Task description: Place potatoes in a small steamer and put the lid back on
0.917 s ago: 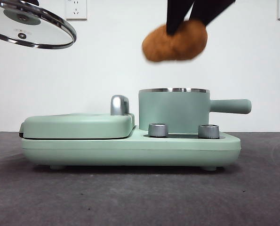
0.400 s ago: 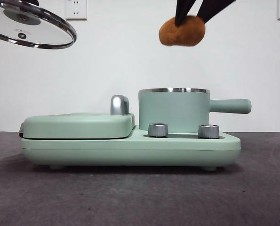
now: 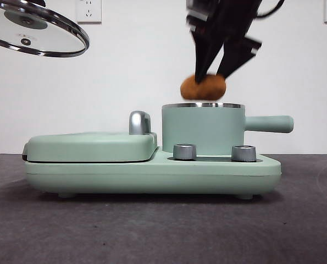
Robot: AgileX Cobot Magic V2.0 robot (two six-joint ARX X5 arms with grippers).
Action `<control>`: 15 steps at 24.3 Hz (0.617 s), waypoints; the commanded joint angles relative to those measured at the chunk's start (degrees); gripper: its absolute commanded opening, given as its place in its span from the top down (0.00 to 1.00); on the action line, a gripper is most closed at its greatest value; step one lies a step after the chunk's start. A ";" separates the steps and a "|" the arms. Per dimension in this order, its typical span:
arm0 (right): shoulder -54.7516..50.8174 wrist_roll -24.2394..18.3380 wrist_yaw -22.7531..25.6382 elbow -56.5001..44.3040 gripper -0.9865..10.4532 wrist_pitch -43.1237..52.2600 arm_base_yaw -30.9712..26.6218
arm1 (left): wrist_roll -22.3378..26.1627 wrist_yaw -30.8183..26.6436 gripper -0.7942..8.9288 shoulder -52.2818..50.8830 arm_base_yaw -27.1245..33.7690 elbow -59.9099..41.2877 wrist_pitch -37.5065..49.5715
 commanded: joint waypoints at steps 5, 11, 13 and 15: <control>6.05 -1.73 0.39 1.46 0.73 2.08 0.28 | 0.74 0.11 0.90 -0.09 -0.13 0.85 1.75; 8.96 -2.78 1.95 1.44 0.72 2.75 0.28 | 0.74 0.11 0.90 -0.09 -0.13 0.85 1.57; 9.20 -2.78 1.95 1.46 0.67 2.93 0.28 | 0.74 0.11 0.90 -0.09 -0.13 0.85 1.55; 9.20 -2.78 1.62 1.46 0.62 3.32 0.28 | 0.74 0.11 0.90 -0.09 -0.13 0.85 1.51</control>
